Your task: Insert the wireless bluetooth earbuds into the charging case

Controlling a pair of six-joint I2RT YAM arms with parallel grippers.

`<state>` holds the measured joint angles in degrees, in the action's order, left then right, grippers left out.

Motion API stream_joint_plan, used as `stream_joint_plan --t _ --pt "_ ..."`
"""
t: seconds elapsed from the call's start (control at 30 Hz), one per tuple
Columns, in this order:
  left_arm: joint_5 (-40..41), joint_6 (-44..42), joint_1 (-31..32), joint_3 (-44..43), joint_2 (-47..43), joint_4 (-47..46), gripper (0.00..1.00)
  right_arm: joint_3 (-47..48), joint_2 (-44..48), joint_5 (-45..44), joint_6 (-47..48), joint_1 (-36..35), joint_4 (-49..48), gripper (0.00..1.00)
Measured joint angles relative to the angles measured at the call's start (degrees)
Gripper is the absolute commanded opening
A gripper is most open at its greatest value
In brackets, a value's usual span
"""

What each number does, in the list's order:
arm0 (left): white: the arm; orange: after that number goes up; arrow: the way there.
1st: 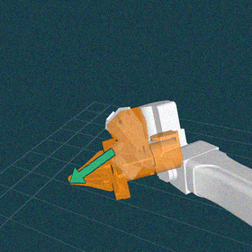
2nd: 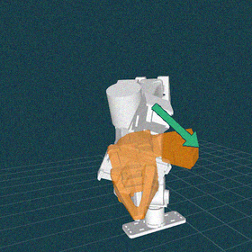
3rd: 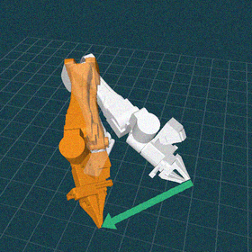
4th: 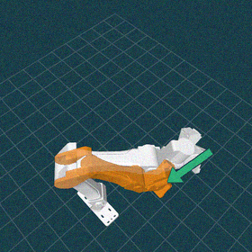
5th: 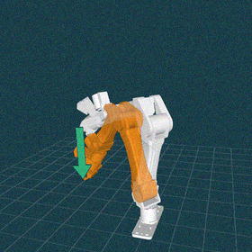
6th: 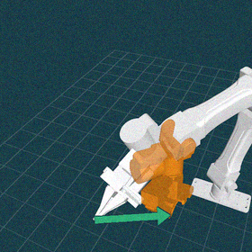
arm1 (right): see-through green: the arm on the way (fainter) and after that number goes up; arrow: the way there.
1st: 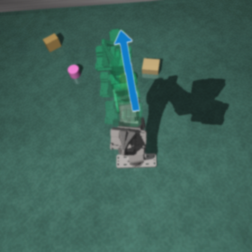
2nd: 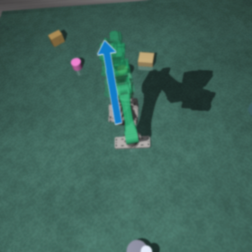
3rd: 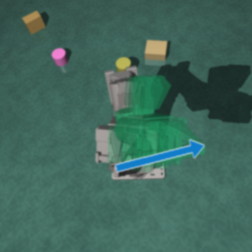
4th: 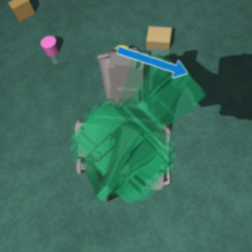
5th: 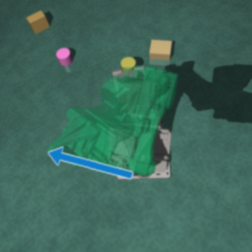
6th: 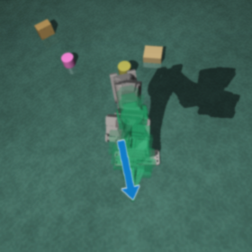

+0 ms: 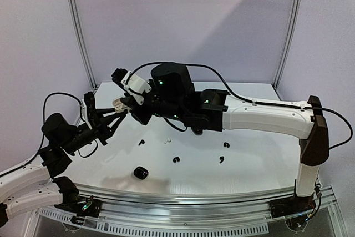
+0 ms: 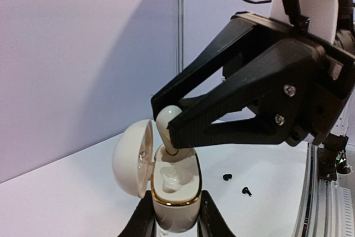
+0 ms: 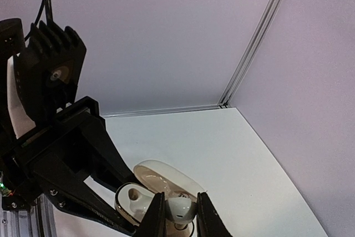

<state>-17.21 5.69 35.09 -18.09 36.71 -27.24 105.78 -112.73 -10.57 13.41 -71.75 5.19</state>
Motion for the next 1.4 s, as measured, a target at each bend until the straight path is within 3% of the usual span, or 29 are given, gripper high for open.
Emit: stream_joint_plan --t 1.4 --pt "1.5 -0.5 0.0 0.0 0.1 0.3 0.0 2.1 -1.8 -1.4 2.1 0.0 0.7 0.2"
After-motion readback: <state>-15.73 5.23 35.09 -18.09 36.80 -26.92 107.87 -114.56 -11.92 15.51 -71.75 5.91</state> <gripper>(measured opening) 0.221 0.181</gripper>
